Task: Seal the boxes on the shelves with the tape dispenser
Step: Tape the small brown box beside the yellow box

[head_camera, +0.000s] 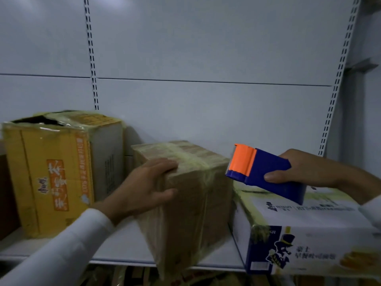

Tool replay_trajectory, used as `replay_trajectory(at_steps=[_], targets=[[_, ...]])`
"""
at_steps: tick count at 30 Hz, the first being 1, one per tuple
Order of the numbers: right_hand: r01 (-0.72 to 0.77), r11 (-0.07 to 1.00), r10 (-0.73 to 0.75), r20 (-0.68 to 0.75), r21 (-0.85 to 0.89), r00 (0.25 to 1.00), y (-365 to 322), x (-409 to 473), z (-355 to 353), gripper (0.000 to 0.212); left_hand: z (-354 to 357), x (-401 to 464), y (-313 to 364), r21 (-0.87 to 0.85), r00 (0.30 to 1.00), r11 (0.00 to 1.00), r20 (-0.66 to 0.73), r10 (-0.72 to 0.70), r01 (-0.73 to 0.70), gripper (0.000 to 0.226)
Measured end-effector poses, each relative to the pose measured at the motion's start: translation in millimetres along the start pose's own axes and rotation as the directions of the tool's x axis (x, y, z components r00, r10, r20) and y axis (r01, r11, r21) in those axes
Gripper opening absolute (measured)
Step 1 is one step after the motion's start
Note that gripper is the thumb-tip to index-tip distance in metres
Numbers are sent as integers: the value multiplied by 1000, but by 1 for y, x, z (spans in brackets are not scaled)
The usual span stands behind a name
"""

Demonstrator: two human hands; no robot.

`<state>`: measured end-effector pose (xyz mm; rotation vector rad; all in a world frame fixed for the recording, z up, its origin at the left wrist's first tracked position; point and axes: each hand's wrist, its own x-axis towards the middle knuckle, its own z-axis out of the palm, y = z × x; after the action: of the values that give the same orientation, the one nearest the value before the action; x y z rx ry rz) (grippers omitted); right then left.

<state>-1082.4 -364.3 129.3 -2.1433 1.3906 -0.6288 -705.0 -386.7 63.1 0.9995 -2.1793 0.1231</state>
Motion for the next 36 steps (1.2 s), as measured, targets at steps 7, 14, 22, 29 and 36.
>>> replay_trajectory(at_steps=[7,14,22,29,36], targets=[[54,998,-54,22,21,998,-16,2,10,60,-16,-3,-33,-84,988,991,116,-97,107,64],[57,998,-57,69,6,996,-31,3,26,50,-9,8,-32,-36,985,991,120,-126,131,64],[146,989,-142,99,-29,985,-42,2,38,55,-16,-2,15,-268,997,963,-77,-28,7,50],[199,980,-198,147,4,969,-56,11,46,35,2,3,40,-742,968,633,247,-48,220,36],[217,976,-214,160,-5,964,-51,17,56,43,9,-7,37,-827,966,502,242,-89,253,28]])
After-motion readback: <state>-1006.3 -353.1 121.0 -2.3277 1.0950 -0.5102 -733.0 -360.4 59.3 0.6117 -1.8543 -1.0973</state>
